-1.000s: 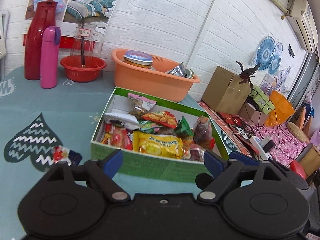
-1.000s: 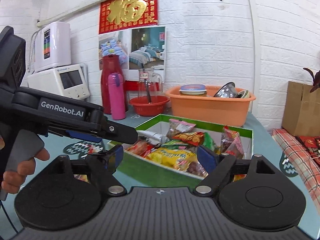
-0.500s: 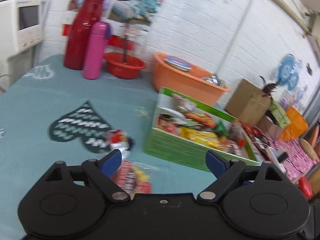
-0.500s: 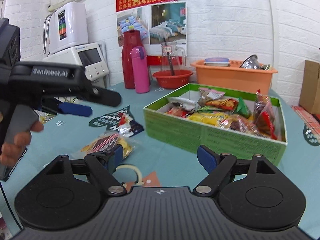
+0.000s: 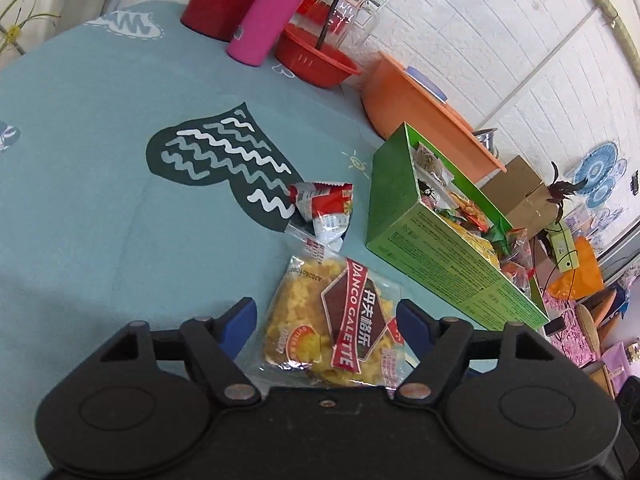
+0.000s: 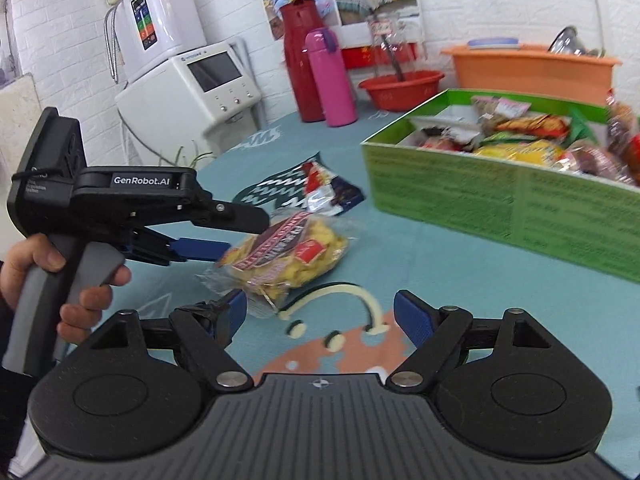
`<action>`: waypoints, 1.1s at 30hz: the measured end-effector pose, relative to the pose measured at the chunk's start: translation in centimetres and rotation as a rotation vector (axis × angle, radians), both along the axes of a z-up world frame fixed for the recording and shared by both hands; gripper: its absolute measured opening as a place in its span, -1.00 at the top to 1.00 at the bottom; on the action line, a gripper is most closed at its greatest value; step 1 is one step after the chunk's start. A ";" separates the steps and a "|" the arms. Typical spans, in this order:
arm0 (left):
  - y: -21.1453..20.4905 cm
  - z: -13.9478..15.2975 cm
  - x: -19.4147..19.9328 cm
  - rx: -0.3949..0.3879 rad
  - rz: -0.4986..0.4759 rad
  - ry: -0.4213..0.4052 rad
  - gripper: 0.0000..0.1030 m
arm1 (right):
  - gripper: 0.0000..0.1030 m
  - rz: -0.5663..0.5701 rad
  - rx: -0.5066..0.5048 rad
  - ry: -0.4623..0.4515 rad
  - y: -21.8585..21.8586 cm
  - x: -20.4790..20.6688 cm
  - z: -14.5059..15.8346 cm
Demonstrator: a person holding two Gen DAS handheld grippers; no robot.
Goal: Organize snacks
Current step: 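Grasp the Danco Galette cookie bag with the left gripper, then carry the Danco Galette bag into the green box and release it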
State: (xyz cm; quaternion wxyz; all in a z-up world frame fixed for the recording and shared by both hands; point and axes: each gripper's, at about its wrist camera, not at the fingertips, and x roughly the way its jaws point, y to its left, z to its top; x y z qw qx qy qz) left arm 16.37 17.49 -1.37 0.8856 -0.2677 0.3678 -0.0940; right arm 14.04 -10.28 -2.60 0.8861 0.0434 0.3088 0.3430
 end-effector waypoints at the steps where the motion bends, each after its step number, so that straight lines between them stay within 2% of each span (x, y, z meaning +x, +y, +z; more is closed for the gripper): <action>1: 0.1 0.0 0.1 -0.002 -0.007 -0.001 -1.00 | -1.00 0.009 0.014 0.016 0.3 0.3 -0.1; 5: 0.3 -0.6 0.6 -0.013 -0.034 0.014 -1.00 | -1.00 0.010 0.051 0.080 1.5 1.9 -0.7; 7: 0.2 -0.9 0.8 -0.008 -0.046 0.012 -0.65 | -0.98 0.010 0.073 0.110 1.9 2.7 -1.1; 8: 0.1 -0.9 0.8 -0.005 -0.051 0.011 -0.57 | -0.95 0.011 0.087 0.127 2.0 3.1 -1.3; 9: -0.1 -1.0 0.8 -0.009 -0.061 0.018 -0.25 | -0.92 0.014 0.110 0.131 2.0 3.3 -1.5; 10: -0.3 -1.1 0.7 -0.017 -0.070 0.027 -0.13 | -0.68 0.016 0.124 0.140 2.2 3.5 -1.6; 11: -0.6 -1.1 0.5 -0.010 -0.060 0.027 -0.13 | -0.45 0.018 0.130 0.152 2.3 3.7 -1.6; 14: -1.5 -0.7 -0.1 0.004 -0.045 0.029 -0.09 | -0.26 0.015 0.119 0.138 2.1 3.2 -1.4; 16: -2.2 -0.2 -0.4 0.003 -0.047 0.016 -0.08 | -0.20 0.005 0.109 0.111 1.6 2.6 -1.0; 24: -6.0 4.3 -0.3 0.043 -0.101 -0.098 -0.07 | -0.18 -0.064 0.157 -0.024 -1.7 1.0 2.2; 33: -10.6 7.7 3.2 0.082 -0.186 -0.175 -0.10 | -0.17 -0.153 0.206 -0.129 -5.8 2.2 5.0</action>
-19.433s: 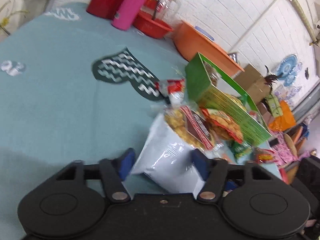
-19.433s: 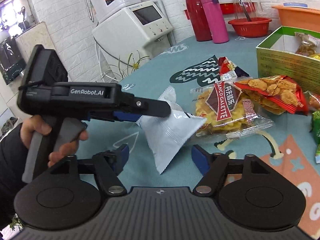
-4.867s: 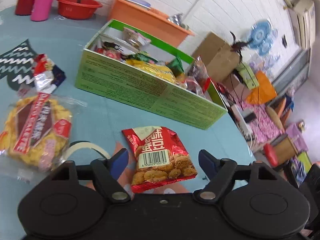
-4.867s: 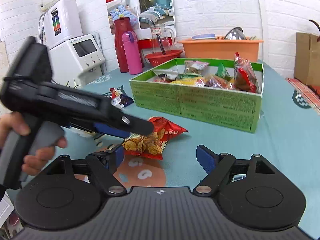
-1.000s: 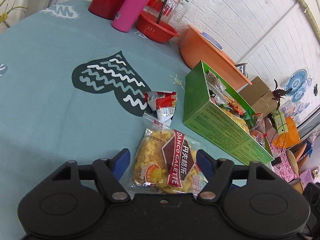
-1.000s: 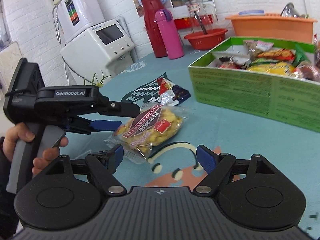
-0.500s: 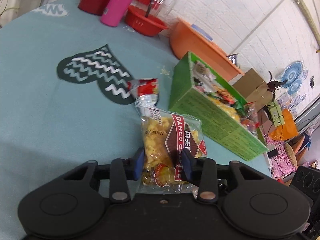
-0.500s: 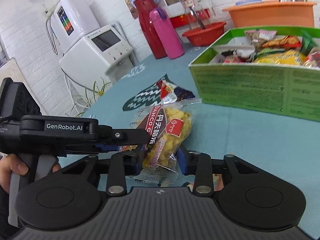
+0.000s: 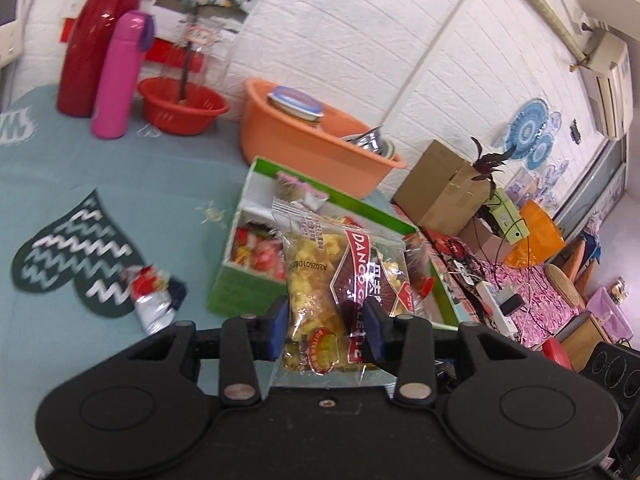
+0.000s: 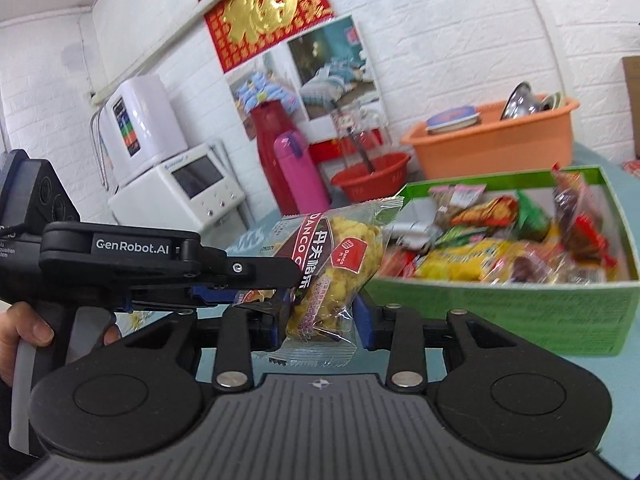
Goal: Organize snacks
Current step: 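Carry the Danco Galette bag into the green box and release it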
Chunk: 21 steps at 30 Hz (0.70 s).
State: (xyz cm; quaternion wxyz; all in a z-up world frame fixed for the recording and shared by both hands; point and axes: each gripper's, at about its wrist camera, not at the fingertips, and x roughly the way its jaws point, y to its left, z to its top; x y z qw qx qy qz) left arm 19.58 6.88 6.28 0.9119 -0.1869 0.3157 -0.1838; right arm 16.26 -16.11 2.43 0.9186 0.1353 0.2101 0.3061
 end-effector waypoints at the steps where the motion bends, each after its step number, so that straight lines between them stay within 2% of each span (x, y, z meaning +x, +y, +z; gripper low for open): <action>1: -0.4 0.1 0.6 -0.004 -0.008 -0.004 -0.10 | -0.17 -0.011 0.005 -0.004 -0.5 0.3 0.2; 9: -3.4 0.1 5.6 0.008 -0.049 -0.010 -0.16 | -0.17 -0.088 -0.002 -0.038 -3.1 3.6 0.2; 18: -4.5 -1.1 10.7 -0.017 -0.056 0.001 -0.21 | -0.16 -0.128 -0.013 -0.056 -4.6 8.1 -0.7; 20: -4.6 -1.8 11.6 -0.007 -0.057 0.011 -0.63 | -0.22 -0.141 -0.038 -0.069 -4.4 8.8 -1.3; 21: -4.6 -2.2 11.8 -0.006 -0.052 0.019 -0.99 | -0.27 -0.158 -0.064 -0.069 -4.2 9.1 -1.7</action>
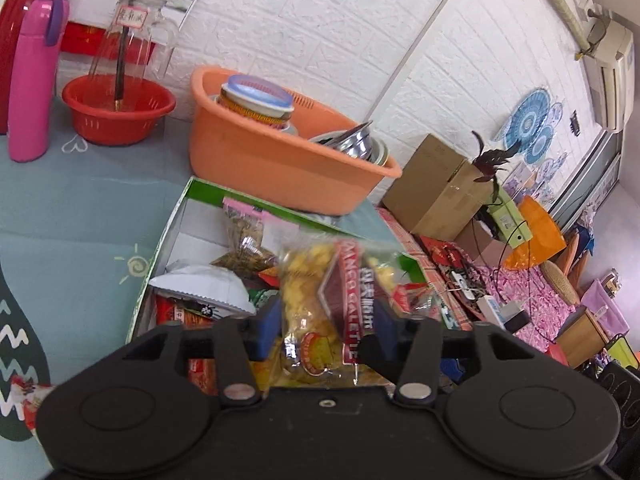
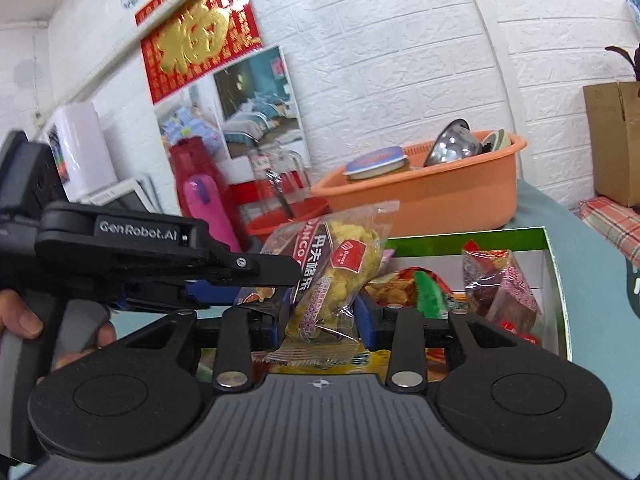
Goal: Organize snacks
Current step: 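Carry the Danco Galette bag into the green box and release it, then grasp the small red-white wrapper with the left gripper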
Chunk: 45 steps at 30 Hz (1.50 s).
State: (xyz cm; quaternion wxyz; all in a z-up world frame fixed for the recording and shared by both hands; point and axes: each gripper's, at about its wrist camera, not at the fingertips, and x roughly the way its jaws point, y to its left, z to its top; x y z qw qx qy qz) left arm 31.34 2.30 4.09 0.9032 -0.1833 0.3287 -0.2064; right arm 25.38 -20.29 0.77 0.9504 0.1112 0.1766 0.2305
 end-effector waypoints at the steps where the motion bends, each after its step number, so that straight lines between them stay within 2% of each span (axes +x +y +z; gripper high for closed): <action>1: 0.0 -0.4 0.0 0.000 0.006 0.003 -1.00 | -0.49 -0.016 -0.034 0.002 0.3 0.2 -0.4; 2: 0.1 -0.7 -0.1 0.004 0.007 0.004 -1.00 | -0.78 -0.030 -0.077 0.002 0.5 0.3 -0.9; 4: 0.2 -0.9 -0.5 0.026 0.003 0.006 -1.00 | -1.00 -0.042 -0.132 -0.015 0.9 0.0 -1.5; 6: 0.5 -0.9 -1.1 0.031 0.001 0.007 -1.00 | -1.00 -0.043 -0.149 -0.020 1.1 -0.1 -1.6; 12: 2.1 0.7 -3.7 0.038 0.018 -0.022 -1.00 | -1.00 -0.038 -0.064 0.010 0.5 -1.1 -0.7; 18: 6.0 1.8 -6.9 0.083 0.138 -0.060 -1.00 | -1.00 0.012 -0.035 -0.012 0.8 -4.2 0.6; 23: 9.4 0.1 -7.5 0.139 0.284 -0.016 -1.00 | -1.00 0.068 -0.037 0.005 2.0 -6.3 0.7; 27: 10.8 -1.8 -6.6 0.114 0.301 0.032 -1.00 | -1.00 0.118 -0.056 0.014 3.1 -7.5 0.5; 32: 11.3 -3.6 -5.0 0.124 0.322 0.075 -1.00 | -1.00 0.133 -0.088 0.025 3.4 -8.6 0.1; 33: 11.4 -4.0 -4.7 0.123 0.326 0.092 -0.80 | -1.00 0.130 -0.091 0.027 3.3 -8.8 0.0; 34: 11.6 -4.4 -4.6 0.111 0.329 0.115 -0.33 | -1.00 0.127 -0.093 0.030 3.2 -9.0 -0.1; 35: 11.8 -5.0 -4.6 0.096 0.320 0.137 0.01 | -1.00 0.125 -0.092 0.033 3.1 -9.1 -0.2; 36: 11.9 -5.3 -4.8 0.079 0.304 0.138 -0.06 | -1.00 0.122 -0.090 0.037 2.9 -9.2 -0.3; 39: 11.3 -5.3 -6.4 0.059 0.251 0.147 -0.03 | -1.00 0.129 -0.080 0.056 2.7 -9.6 -0.7; 43: 9.2 -5.6 -10.5 0.032 0.136 0.153 -0.03 | -1.00 0.170 -0.077 0.092 3.0 -10.6 -1.8; 45: 8.2 -6.0 -12.7 -0.013 0.081 0.168 -0.04 | -1.00 0.200 -0.082 0.117 3.2 -11.2 -2.5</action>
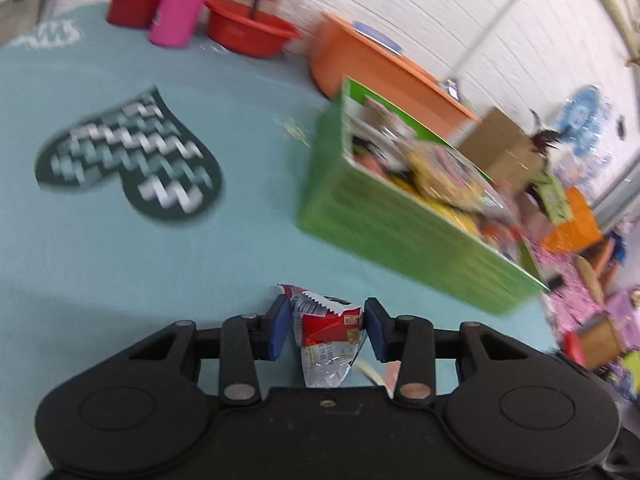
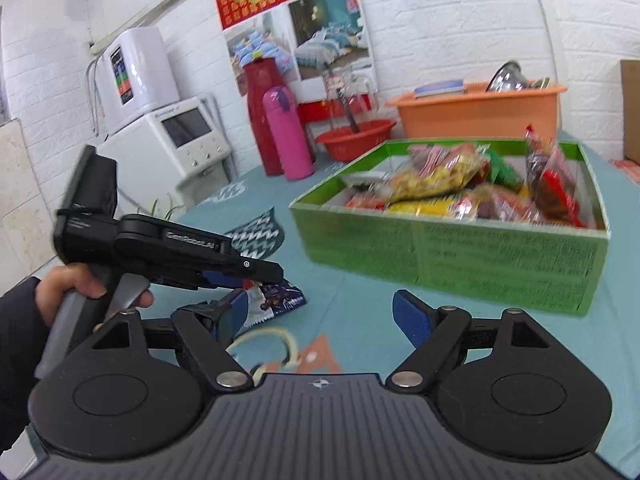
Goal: Organize snacks
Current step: 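Grasp the small red-white wrapper with the left gripper, then carry the red-white wrapper into the green box and release it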
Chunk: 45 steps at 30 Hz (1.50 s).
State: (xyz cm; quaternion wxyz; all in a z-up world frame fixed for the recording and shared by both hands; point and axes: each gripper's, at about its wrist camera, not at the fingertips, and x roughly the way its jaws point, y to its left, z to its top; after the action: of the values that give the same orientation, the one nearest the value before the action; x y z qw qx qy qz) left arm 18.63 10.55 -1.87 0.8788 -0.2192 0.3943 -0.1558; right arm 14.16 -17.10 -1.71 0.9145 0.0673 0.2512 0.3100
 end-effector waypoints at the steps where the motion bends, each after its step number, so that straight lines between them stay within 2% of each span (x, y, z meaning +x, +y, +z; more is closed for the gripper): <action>1: -0.5 -0.2 -1.0 -0.024 -0.024 0.006 -0.06 | -1.00 0.019 -0.007 0.016 0.2 -0.3 -0.4; 3: -1.3 -0.4 -2.7 -0.048 -0.051 0.005 -0.09 | -1.00 0.049 -0.020 0.045 0.8 -0.8 -1.2; 7: -1.6 0.0 -5.2 -0.070 -0.025 -0.038 -0.77 | -1.00 0.117 -0.065 0.062 2.3 -1.6 -1.9; 10: -1.6 0.4 -5.7 -0.075 -0.022 -0.057 -0.85 | -1.00 0.146 -0.098 0.051 3.3 -1.6 -1.9; 14: -2.4 0.2 -5.1 -0.062 -0.041 -0.050 -0.83 | -1.00 0.178 -0.162 0.017 4.6 -0.8 -1.8; 16: -2.6 -0.4 -4.9 -0.057 -0.039 -0.040 -0.75 | -1.00 0.189 -0.188 0.011 5.2 -0.4 -1.9; 17: -2.6 -0.7 -4.7 -0.057 -0.037 -0.030 -0.50 | -0.86 0.197 -0.201 0.014 5.4 -0.2 -2.1; 18: -2.6 -1.0 -4.7 -0.046 -0.028 -0.027 -0.16 | -0.73 0.210 -0.211 0.023 5.5 -0.1 -2.4; 19: -2.5 -1.1 -4.8 -0.033 -0.023 -0.033 -0.01 | -0.66 0.202 -0.212 0.013 5.4 -0.2 -2.4; 21: -2.6 -1.0 -4.9 -0.049 -0.021 -0.037 -0.01 | -0.51 0.191 -0.218 -0.005 5.2 -0.6 -2.2; 23: -3.0 -0.4 -4.9 -0.045 -0.025 -0.060 -0.01 | -0.46 0.175 -0.202 -0.008 4.7 -0.8 -1.9; 31: -4.7 4.2 -3.0 -0.045 -0.062 -0.190 -0.01 | -0.43 0.084 -0.161 -0.143 2.8 -0.6 1.5; 36: -5.9 6.8 -0.8 -0.006 -0.072 -0.266 -0.01 | -0.43 0.038 -0.129 -0.221 2.1 1.4 3.6; 45: -5.7 7.6 4.8 0.004 -0.057 -0.289 -0.02 | -0.43 -0.009 -0.079 -0.252 2.4 6.3 4.9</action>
State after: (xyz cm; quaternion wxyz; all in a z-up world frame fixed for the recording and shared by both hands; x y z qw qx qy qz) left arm 23.44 4.86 5.75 0.9220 -0.1816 0.2702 -0.2097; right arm 20.49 -14.72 3.15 0.9421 -0.0070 0.1458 0.3019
